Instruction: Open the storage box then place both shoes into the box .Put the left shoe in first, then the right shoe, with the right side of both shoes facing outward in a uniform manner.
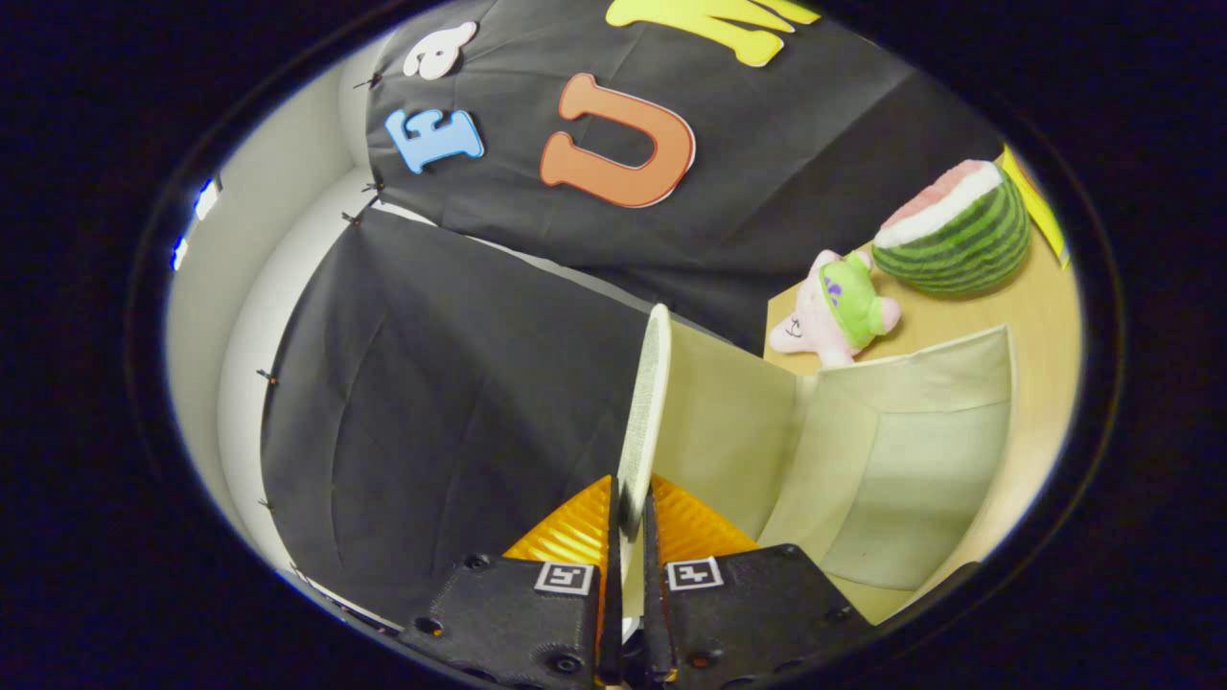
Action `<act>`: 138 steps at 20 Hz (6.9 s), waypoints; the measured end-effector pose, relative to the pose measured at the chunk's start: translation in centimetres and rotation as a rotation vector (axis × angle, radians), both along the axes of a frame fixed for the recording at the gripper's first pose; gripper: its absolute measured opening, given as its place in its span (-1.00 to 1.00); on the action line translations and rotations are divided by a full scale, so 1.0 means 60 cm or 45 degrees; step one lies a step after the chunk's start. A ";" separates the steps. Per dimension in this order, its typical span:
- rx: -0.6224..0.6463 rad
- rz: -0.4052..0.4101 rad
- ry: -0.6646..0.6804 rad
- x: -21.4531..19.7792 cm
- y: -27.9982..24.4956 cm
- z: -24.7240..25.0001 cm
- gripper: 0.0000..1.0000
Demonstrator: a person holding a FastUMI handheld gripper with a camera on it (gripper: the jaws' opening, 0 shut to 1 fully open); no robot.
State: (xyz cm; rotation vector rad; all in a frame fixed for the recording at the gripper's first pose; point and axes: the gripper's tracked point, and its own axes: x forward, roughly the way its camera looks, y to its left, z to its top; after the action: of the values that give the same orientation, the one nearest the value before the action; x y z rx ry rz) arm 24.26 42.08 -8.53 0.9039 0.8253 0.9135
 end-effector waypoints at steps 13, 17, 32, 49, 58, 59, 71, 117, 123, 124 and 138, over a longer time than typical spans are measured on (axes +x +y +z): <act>-0.413 0.013 -0.104 -0.051 0.036 -0.146 1.00; -0.521 -0.006 -0.143 -0.055 -0.036 -0.154 1.00; -1.067 -0.349 -0.066 -0.049 -0.463 -0.275 1.00; -1.293 -0.204 0.304 -0.097 -0.659 -0.492 -0.47; -1.030 -0.229 0.286 -0.096 -0.623 -0.464 -0.89; -1.011 -0.234 0.277 -0.094 -0.619 -0.452 -0.88; -0.796 -0.313 0.082 -0.085 -0.494 -0.239 -0.89; -1.495 -0.370 -0.462 -0.080 -0.391 -0.229 0.68; -1.512 -0.473 -0.331 -0.092 -0.556 -0.258 0.69; -1.537 -0.485 -0.304 -0.097 -0.587 -0.267 0.68; -1.825 -0.543 0.057 -0.107 -0.904 -0.407 0.73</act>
State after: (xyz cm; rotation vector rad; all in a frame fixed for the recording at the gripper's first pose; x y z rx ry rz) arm 17.85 -12.17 -32.97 -0.1877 1.0016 -0.1855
